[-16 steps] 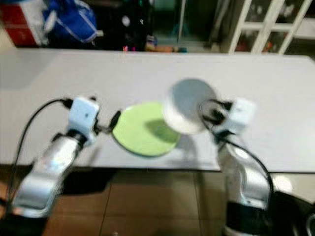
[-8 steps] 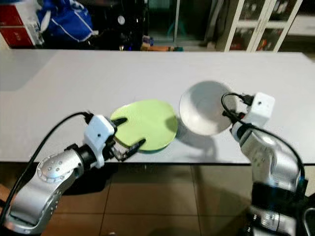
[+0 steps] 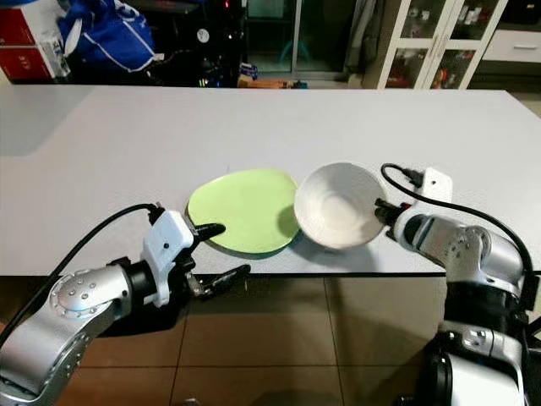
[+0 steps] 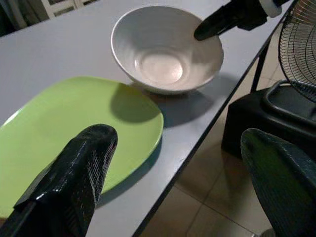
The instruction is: Setting the table
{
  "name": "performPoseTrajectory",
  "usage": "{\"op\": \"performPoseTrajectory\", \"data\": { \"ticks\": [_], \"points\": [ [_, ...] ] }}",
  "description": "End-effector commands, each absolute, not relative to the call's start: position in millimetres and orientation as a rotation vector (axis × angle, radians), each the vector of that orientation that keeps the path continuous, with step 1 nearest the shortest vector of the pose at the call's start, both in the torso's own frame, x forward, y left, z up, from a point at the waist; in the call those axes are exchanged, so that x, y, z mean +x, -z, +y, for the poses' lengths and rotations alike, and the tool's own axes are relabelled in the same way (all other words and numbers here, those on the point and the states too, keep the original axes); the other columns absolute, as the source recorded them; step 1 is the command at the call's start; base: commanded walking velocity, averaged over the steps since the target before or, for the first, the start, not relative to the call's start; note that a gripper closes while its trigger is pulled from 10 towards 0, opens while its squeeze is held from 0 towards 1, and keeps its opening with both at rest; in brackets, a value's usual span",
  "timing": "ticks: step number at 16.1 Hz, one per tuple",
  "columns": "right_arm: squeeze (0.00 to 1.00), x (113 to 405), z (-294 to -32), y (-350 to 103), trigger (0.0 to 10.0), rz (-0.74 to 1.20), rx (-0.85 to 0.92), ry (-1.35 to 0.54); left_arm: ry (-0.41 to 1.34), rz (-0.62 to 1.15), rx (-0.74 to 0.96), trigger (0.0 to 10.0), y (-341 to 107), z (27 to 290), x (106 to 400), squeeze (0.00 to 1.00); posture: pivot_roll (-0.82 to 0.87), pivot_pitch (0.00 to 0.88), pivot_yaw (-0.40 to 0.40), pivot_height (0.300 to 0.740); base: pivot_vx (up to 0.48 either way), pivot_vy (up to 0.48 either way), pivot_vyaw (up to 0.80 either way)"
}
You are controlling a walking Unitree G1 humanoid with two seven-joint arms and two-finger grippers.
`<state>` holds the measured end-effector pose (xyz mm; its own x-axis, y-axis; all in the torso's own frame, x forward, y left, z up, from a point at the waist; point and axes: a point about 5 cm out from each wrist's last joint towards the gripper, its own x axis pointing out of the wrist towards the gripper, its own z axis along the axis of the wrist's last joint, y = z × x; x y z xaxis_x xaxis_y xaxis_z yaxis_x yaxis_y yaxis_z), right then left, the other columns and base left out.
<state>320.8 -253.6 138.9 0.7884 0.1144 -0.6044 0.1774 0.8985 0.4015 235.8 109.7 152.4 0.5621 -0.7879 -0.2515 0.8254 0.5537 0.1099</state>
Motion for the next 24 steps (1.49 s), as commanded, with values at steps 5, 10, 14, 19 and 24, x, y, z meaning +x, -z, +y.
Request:
{"op": "performPoseTrajectory", "data": {
  "ticks": [5, 10, 14, 19, 24],
  "points": [
    [0.00, 332.1, -254.7, -144.9, 10.0, 0.694, 0.479, 0.003, 0.979, 0.194, 0.232, 10.0, -155.2, 109.3, 232.5, 0.09, 0.02, 0.000, -0.002, 0.740, 0.000, 0.000, 0.00],
    [0.00, 334.4, -265.4, -149.1, 10.0, 0.690, 0.435, 0.064, 0.971, 0.195, 0.235, 10.0, -155.7, 110.0, 231.9, 0.08, 0.03, 0.000, -0.006, 0.740, 0.000, 0.000, 0.00],
    [0.00, 332.5, -276.3, -154.0, 10.0, 0.733, 0.404, 0.070, 0.973, 0.196, 0.237, 10.0, -155.9, 109.3, 232.5, 0.08, 0.02, 0.000, -0.004, 0.740, 0.000, 0.000, 0.00],
    [0.00, 327.5, -278.7, -152.7, 10.0, 0.816, 0.393, 0.035, 0.980, 0.200, 0.237, 10.0, -155.5, 109.1, 231.9, 0.08, 0.02, 0.000, -0.003, 0.740, 0.000, 0.000, 0.00],
    [0.71, 328.9, -276.1, -153.3, 10.0, 0.821, 0.418, 0.018, 0.978, 0.198, 0.241, 10.0, -155.5, 109.4, 232.8, 0.08, 0.02, 0.000, 0.000, 0.740, 0.000, 0.000, 0.00]
  ]
}}
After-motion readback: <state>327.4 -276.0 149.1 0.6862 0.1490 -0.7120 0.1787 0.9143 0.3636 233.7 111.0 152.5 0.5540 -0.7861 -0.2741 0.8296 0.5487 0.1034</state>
